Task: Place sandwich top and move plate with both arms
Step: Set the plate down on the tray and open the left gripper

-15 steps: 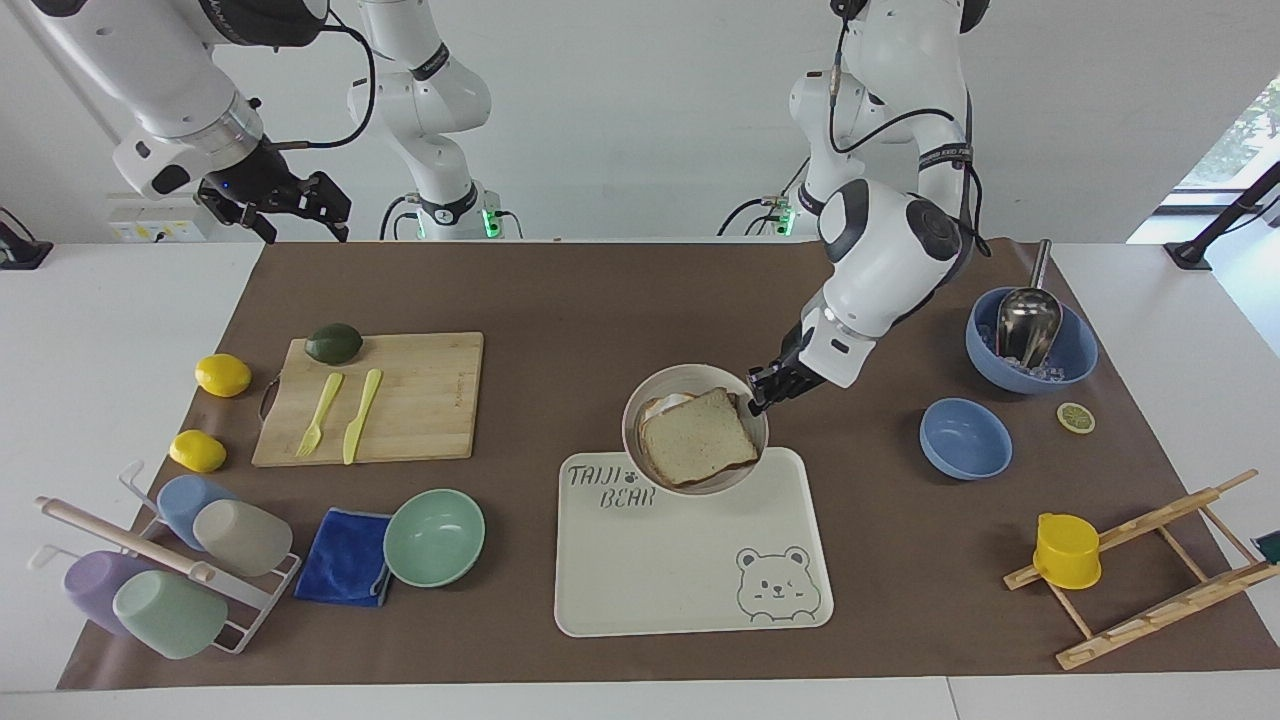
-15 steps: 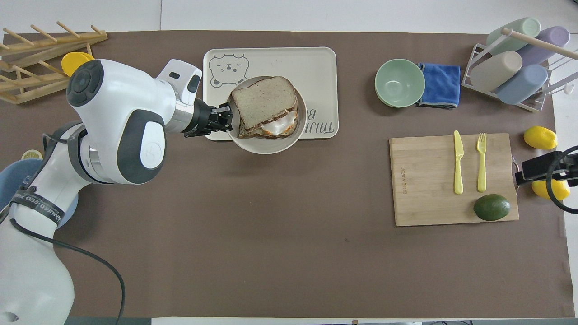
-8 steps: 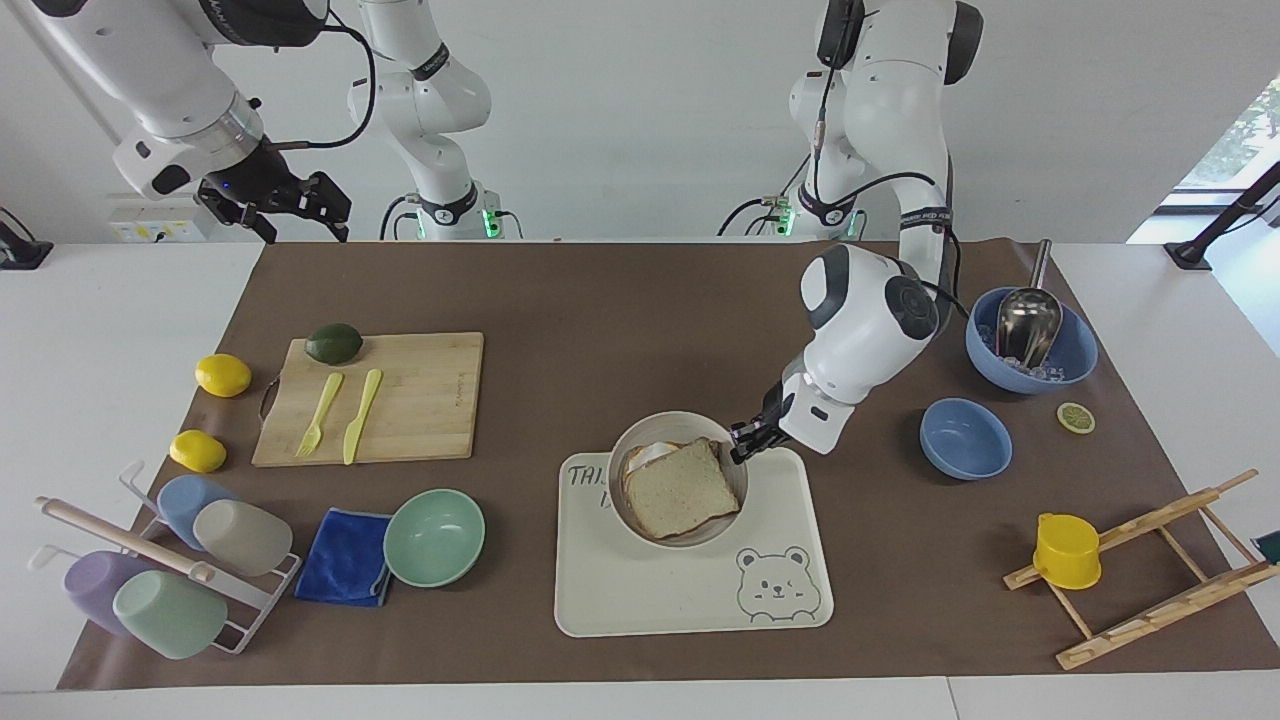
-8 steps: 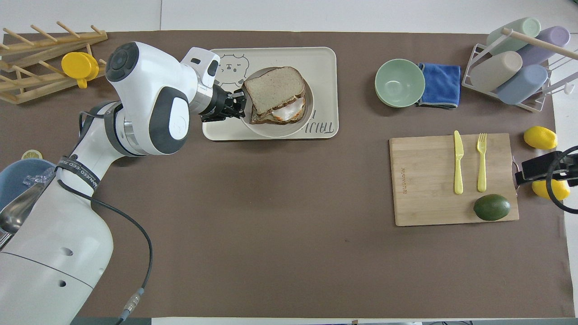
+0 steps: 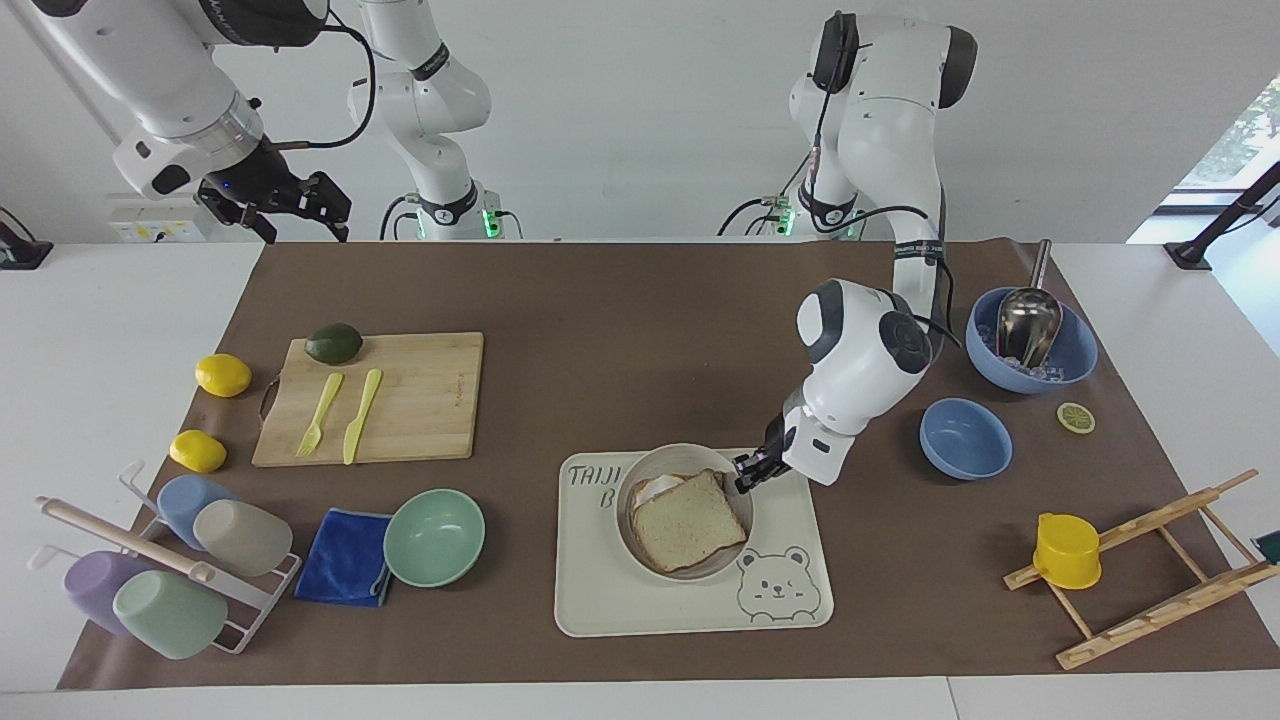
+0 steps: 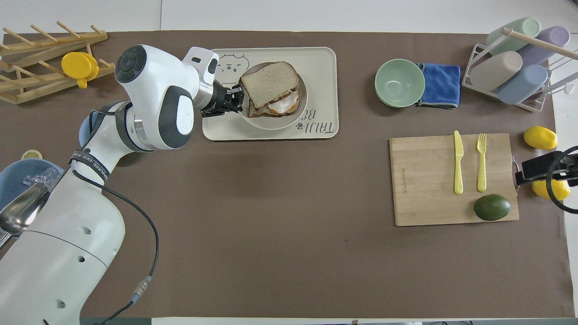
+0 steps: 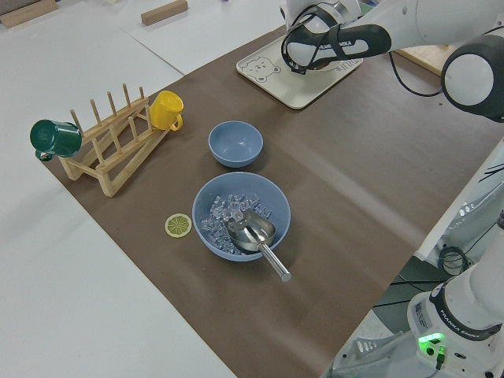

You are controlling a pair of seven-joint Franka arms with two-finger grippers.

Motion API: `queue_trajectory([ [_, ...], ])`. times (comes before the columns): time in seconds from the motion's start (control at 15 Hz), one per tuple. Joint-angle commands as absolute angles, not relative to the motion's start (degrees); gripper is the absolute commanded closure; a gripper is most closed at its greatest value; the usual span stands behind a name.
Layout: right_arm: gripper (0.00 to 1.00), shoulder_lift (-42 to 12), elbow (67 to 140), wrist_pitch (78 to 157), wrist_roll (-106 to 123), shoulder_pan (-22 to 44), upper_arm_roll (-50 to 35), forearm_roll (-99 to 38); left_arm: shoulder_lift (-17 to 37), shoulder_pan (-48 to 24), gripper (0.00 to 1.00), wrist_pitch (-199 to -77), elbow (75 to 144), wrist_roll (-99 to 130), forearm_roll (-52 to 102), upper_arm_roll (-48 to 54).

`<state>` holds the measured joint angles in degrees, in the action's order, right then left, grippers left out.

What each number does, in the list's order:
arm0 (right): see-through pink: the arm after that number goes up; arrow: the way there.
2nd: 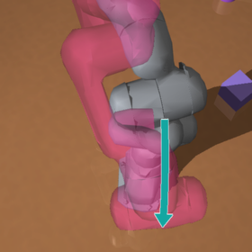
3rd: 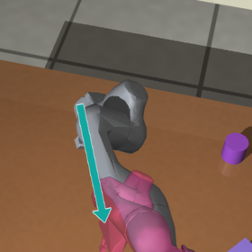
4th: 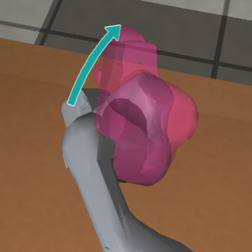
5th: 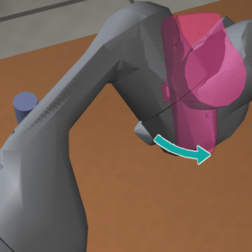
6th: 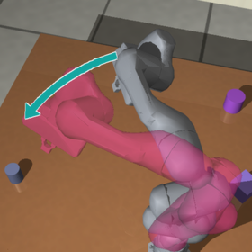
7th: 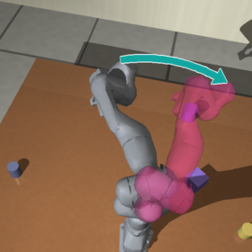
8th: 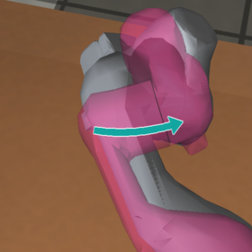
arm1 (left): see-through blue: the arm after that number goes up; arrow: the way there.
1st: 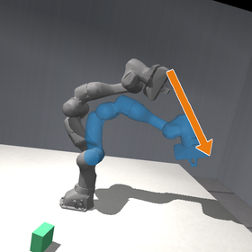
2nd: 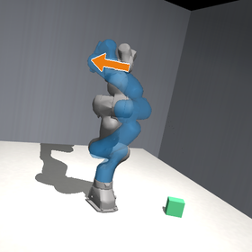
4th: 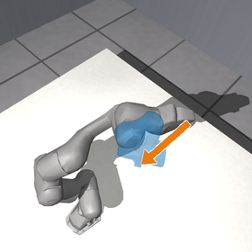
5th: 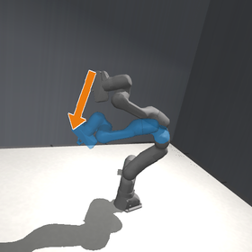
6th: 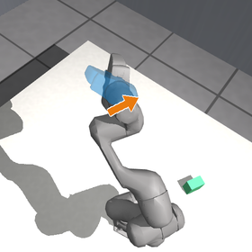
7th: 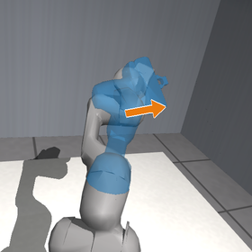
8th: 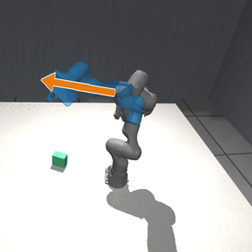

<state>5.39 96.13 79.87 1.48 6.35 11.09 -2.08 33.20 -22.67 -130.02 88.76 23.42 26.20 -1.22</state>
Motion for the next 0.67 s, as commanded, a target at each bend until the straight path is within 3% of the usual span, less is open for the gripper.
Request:
queue_trajectory([
  [0.0, 0.0, 6.2, 97.0, 80.2, 2.3, 6.2, 11.0, -2.0, 35.5, -22.1, 1.0, -132.5, 86.6, 23.5, 26.8, -1.1],
  [0.47, 0.0, 6.2, 96.8, 80.9, 2.2, 6.2, 11.0, -1.7, 37.8, -22.1, 1.0, -132.7, 84.6, 22.4, 25.1, -1.1],
  [0.53, 0.0, 6.1, 96.9, 82.2, 2.3, 6.1, 11.0, -1.1, 37.8, -22.1, 0.55, -132.4, 84.8, 21.6, 23.7, -1.0],
  [0.6, 0.0, 6.1, 96.9, 83.4, 2.5, 5.6, 11.0, -0.8, 37.7, -22.1, 0.01, -132.4, 85.2, 20.8, 23.2, -1.0],
])
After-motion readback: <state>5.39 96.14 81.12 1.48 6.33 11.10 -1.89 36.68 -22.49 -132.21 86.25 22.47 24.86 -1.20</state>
